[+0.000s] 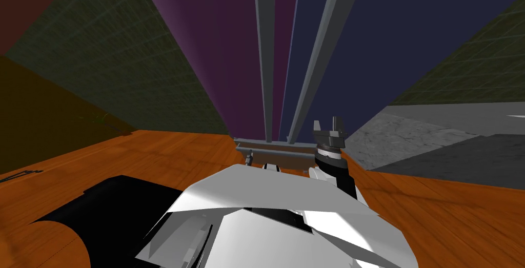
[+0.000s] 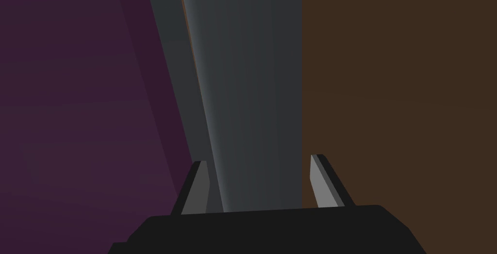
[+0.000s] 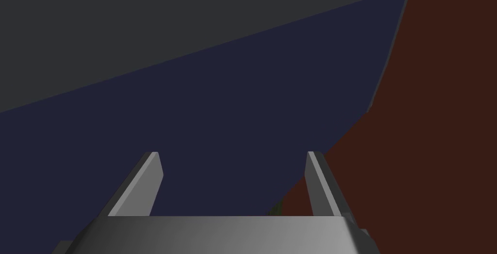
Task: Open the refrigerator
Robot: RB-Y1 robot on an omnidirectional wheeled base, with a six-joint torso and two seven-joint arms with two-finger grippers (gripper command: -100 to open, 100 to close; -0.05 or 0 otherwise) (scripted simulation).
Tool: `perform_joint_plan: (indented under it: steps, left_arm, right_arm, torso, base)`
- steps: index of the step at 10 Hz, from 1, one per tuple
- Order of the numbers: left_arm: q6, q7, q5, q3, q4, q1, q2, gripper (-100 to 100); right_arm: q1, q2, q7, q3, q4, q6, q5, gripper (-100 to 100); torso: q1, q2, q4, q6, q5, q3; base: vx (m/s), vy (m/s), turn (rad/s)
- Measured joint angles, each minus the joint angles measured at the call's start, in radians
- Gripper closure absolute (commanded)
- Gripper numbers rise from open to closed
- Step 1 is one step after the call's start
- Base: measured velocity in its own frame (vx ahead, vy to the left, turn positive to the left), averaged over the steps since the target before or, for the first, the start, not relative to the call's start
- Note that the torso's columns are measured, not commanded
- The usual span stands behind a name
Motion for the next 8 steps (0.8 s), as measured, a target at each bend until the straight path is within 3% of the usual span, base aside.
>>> perform_joint_plan:
  steps: [2, 4, 8]
  left_arm:
    - [-0.014, 0.035, -0.022, -0.001, 0.004, 0.009, 0.025, 100]
    - [-0.014, 0.041, -0.021, 0.003, 0.008, -0.007, 0.031, 100]
    - [0.054, 0.052, -0.028, 0.001, -0.015, -0.037, 0.038, 100]
  right_arm:
    - [0.0, 0.0, 0.0, 0.0, 0.0, 0.0, 0.0, 0]
    - [0.0, 0.0, 0.0, 0.0, 0.0, 0.0, 0.0, 0]
    - [-0.001, 0.0, 0.0, 0.0, 0.0, 0.0, 0.0, 0]
  torso:
    - [-0.001, 0.0, 0.0, 0.002, 0.001, 0.0]
    - [0.0, 0.007, 0.004, 0.001, -0.001, 0.003]
    - [-0.003, 0.004, 0.004, 0.0, -0.002, 0.002]
  base:
    - [0.012, -0.049, 0.048]
    - [-0.1, 0.006, 0.017]
    - [-0.165, -0.005, 0.019]
